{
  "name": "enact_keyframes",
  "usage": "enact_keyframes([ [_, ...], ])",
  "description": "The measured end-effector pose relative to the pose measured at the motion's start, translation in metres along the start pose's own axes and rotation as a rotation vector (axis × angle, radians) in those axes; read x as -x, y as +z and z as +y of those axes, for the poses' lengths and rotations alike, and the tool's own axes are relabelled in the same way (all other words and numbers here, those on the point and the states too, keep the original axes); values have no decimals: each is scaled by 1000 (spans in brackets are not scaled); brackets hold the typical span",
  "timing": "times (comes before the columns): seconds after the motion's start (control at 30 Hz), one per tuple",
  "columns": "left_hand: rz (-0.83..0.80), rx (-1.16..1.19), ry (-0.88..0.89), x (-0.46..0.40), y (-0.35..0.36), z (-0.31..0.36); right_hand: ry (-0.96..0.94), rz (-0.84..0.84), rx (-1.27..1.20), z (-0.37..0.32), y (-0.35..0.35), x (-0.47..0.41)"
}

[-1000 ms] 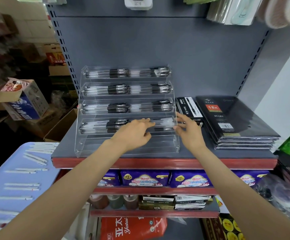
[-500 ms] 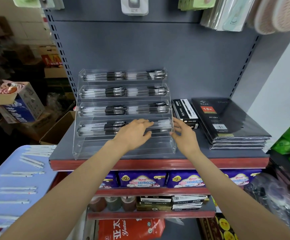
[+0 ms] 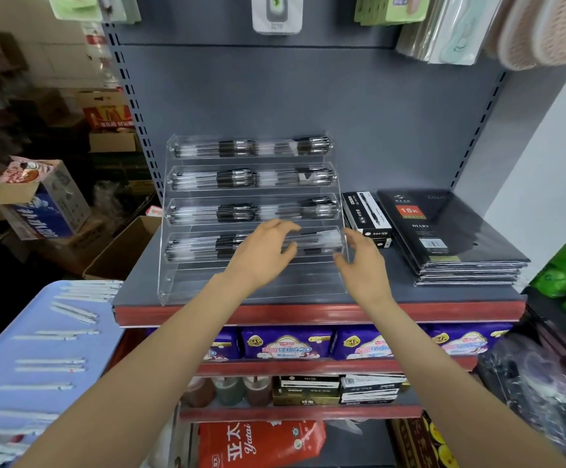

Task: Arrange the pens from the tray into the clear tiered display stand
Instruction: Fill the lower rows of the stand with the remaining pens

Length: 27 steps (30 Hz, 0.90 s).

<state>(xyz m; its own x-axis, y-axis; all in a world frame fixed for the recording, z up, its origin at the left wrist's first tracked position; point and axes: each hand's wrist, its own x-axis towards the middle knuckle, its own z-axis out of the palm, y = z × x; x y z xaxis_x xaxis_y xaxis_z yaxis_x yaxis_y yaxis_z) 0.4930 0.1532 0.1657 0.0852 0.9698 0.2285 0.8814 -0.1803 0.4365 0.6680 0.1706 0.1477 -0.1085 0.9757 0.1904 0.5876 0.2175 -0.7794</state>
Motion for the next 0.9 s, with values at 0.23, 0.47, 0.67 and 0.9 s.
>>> enact_keyframes([
  [0.23, 246, 123, -102, 51, -25, -24, -175, -62, 26, -46, 26, 25],
  [0.47, 390, 49, -340, 146, -62, -113, -320, -349, -25, -117, 123, 75],
  [0.67, 321, 53, -626, 254, -83, -231, -357, -542, 4, -166, 258, 130],
  [0.9, -34, 55, -652, 359, -83, -350, -267, -843, 202, -169, 394, 188],
])
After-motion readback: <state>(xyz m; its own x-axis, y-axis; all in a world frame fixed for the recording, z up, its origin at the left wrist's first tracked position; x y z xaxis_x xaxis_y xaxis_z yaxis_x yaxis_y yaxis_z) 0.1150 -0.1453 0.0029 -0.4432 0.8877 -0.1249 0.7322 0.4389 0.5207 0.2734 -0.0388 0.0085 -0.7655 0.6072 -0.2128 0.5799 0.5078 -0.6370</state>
